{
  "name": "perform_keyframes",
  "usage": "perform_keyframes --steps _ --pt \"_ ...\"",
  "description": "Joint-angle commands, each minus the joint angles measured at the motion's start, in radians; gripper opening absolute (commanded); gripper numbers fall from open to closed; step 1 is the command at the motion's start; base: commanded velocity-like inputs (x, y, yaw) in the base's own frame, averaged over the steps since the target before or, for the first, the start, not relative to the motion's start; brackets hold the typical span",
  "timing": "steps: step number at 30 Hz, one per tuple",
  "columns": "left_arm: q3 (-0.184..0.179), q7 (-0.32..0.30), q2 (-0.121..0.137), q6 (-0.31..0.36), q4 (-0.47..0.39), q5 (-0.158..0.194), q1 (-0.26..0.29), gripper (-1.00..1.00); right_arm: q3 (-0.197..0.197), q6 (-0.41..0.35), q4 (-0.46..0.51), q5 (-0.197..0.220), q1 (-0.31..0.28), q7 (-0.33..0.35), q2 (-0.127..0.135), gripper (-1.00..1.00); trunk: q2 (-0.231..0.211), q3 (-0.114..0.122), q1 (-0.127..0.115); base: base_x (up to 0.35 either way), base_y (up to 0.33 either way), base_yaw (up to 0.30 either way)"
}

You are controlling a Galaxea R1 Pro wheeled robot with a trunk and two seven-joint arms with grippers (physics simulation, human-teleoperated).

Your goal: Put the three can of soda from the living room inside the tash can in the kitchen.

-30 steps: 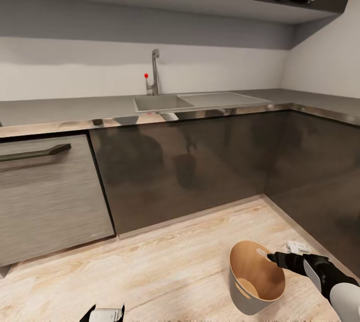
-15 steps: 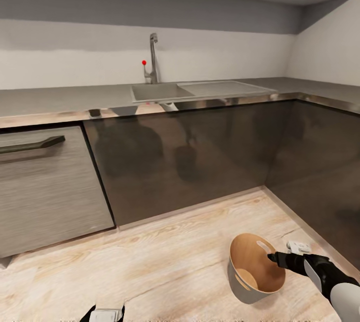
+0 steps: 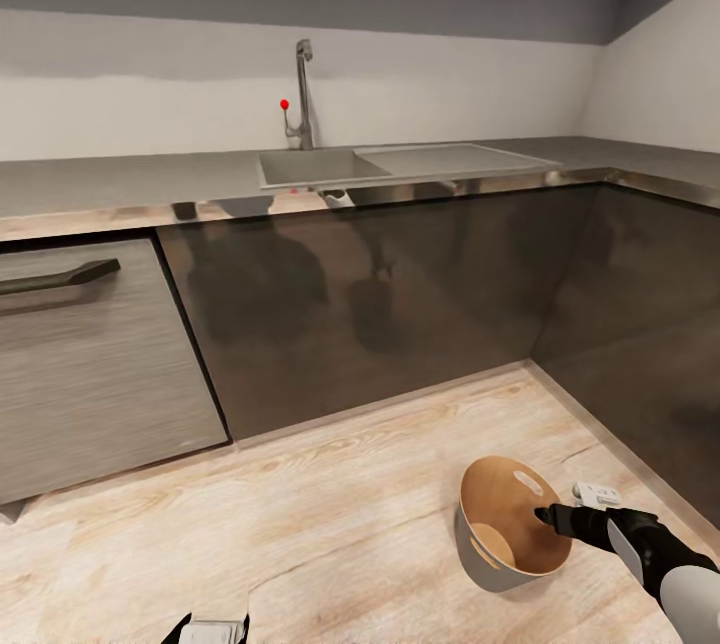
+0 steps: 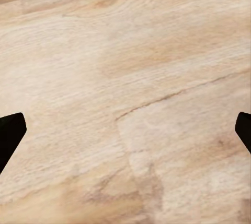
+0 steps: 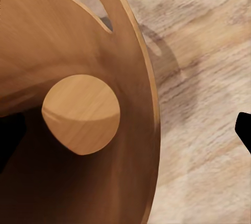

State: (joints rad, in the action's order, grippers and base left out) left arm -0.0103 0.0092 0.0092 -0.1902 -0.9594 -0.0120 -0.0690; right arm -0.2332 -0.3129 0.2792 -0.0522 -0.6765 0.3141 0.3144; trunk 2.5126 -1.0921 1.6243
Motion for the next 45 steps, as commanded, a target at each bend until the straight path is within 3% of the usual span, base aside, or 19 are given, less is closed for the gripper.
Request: perform_keyframes --steps 1,21,33,45 --pt "0.000 0.000 0.000 0.000 0.000 0.001 0.000 1.00 0.000 0.000 0.000 0.000 0.000 0.000 0.000 1.00 0.000 0.000 0.000 0.000 0.000 0.000" --pt "0.000 0.000 0.000 0.000 0.002 0.004 0.000 1.00 0.001 0.000 0.000 0.000 0.000 0.000 -0.004 1.00 0.000 0.000 0.000 0.015 -0.058 0.000" --pt "0.001 0.000 0.000 0.000 0.002 0.004 0.000 1.00 0.007 0.000 0.000 0.000 0.003 -0.001 -0.006 1.00 0.003 -0.046 0.005 0.001 -0.004 0.000" --pt "0.001 0.000 0.000 0.001 0.002 0.003 0.001 1.00 0.009 0.000 0.000 0.000 0.003 -0.001 -0.008 1.00 0.003 -0.046 0.005 0.014 0.002 0.000"
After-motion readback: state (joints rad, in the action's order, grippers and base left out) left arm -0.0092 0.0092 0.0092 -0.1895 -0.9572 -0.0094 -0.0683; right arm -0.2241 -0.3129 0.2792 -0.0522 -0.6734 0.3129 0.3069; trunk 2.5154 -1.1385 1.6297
